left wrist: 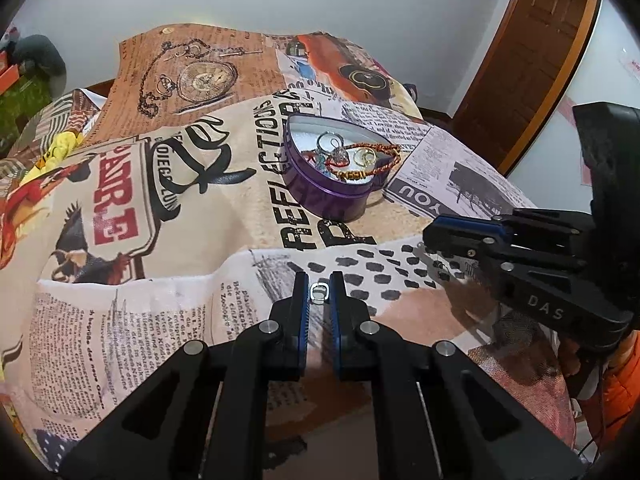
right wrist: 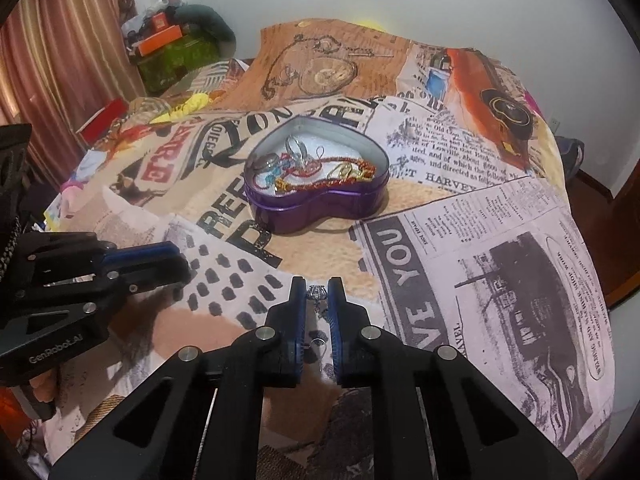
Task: Organize jewelry
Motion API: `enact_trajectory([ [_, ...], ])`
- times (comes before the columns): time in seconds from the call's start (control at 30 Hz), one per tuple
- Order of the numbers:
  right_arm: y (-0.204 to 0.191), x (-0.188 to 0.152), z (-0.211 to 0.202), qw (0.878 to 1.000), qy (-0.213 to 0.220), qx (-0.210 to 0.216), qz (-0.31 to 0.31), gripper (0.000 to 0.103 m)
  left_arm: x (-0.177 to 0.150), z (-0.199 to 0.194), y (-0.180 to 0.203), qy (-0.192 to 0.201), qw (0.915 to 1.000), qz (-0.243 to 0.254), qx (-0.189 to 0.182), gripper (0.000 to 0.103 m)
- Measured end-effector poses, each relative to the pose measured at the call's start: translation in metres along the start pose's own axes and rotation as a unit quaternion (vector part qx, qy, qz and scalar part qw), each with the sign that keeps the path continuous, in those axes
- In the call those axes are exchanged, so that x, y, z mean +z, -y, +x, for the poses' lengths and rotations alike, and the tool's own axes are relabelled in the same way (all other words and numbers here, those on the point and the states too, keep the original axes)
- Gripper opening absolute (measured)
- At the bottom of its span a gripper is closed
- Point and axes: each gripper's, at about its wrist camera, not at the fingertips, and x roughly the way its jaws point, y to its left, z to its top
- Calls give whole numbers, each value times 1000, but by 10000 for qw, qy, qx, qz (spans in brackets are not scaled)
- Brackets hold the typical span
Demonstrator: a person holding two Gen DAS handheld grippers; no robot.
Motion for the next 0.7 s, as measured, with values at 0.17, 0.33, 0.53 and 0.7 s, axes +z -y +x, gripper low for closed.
enact_trajectory([
  [0.17, -1, 4, -12, 9999, 148, -9, 57, 10, 7, -9, 3, 113, 9999, 67, 63, 8],
  [0.33, 0, 11, -31, 9992, 389, -34, 112, 10, 16, -22, 9, 294, 9994, 123, 97, 8],
  [0.53, 0, 20, -53, 9974, 702, -96, 142, 10, 30, -34, 16, 506, 9984, 227, 133, 8],
  [0.7, 2, 30, -69, 9951, 964, -148, 158, 10, 42, -40, 21, 675, 9972, 300, 136, 8],
])
